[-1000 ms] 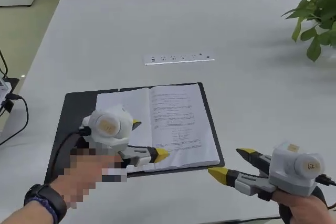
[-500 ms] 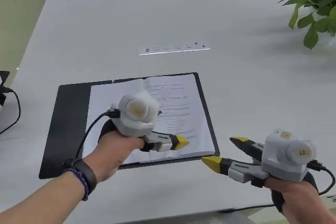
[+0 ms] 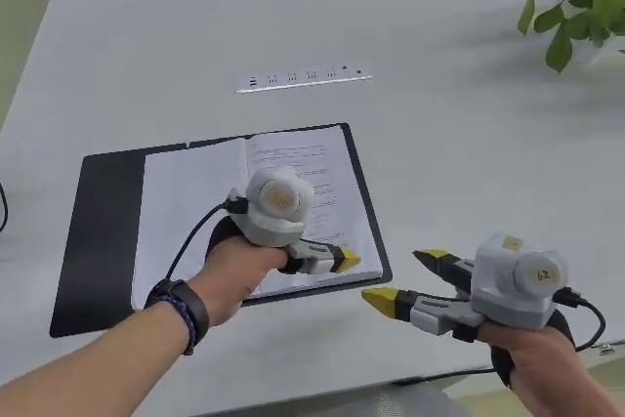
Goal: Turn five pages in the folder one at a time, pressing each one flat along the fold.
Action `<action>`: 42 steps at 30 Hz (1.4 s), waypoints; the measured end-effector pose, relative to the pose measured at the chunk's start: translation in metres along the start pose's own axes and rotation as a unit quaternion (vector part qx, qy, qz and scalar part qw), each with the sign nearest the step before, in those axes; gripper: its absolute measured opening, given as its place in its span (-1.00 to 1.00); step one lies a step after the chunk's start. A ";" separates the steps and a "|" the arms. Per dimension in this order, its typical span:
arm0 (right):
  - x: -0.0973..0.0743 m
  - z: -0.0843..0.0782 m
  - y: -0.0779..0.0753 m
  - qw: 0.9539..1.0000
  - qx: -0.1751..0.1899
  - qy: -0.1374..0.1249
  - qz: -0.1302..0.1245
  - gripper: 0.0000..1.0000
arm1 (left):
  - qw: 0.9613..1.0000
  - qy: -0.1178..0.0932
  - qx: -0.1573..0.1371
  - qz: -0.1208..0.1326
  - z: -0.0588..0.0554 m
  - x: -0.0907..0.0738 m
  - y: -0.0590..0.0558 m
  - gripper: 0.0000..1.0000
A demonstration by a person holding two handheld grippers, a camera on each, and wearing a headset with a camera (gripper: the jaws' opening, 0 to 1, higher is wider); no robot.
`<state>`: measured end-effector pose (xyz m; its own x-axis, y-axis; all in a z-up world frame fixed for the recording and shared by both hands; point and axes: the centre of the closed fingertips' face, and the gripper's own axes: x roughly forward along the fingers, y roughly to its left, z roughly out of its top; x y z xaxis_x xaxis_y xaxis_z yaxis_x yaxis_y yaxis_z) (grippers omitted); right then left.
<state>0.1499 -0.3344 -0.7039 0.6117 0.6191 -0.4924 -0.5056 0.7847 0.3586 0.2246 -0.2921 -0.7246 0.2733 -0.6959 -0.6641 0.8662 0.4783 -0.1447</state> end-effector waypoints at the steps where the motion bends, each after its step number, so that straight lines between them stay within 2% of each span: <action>1: 0.000 -0.001 -0.001 1.000 0.003 0.000 0.000 0.37 | 1.000 0.006 0.002 0.000 -0.002 0.004 0.000 0.37; 5: -0.002 -0.004 -0.005 1.000 0.008 0.002 0.000 0.37 | 1.000 0.023 0.016 0.000 -0.009 0.017 0.001 0.35; 11: -0.003 -0.009 -0.009 1.000 0.012 0.008 -0.001 0.37 | 1.000 0.028 0.009 0.002 -0.010 0.030 0.003 0.35; 16: 0.001 -0.011 -0.010 1.000 0.010 0.018 0.004 0.37 | 0.999 0.046 0.016 0.010 -0.021 0.041 0.004 0.34; 18: 0.003 -0.012 -0.009 1.000 0.009 0.022 0.006 0.37 | 0.997 0.063 0.036 0.018 -0.030 0.044 0.007 0.33; 20: 0.006 -0.014 -0.009 1.000 0.006 0.026 0.009 0.37 | 0.997 0.073 0.030 0.020 -0.039 0.047 0.008 0.34; 21: 0.007 -0.014 -0.009 1.000 0.005 0.027 0.010 0.36 | 0.997 0.059 0.036 0.029 -0.038 0.047 0.011 0.33; 23: 0.009 -0.015 -0.008 0.999 0.006 0.030 0.013 0.36 | 0.998 0.053 0.033 0.032 -0.039 0.046 0.011 0.28; 30: 0.015 -0.017 -0.006 0.999 0.006 0.036 0.018 0.33 | 0.998 0.041 0.035 0.035 -0.037 0.046 0.016 0.21; 34: 0.022 -0.014 -0.005 0.999 0.020 0.026 0.027 0.29 | 0.998 0.037 0.031 0.037 -0.037 0.045 0.020 0.10; 37: 0.028 -0.012 -0.011 0.999 0.018 0.030 0.022 0.24 | 0.998 0.033 0.028 0.039 -0.037 0.044 0.022 0.03; 42: 0.040 0.003 -0.021 0.999 0.020 0.011 0.023 0.13 | 0.999 0.026 0.023 0.040 -0.036 0.044 0.025 -0.06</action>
<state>0.1862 -0.3260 -0.7288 0.5753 0.6538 -0.4915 -0.5075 0.7566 0.4124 0.2433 -0.2908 -0.7840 0.3206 -0.6271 -0.7099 0.8613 0.5048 -0.0569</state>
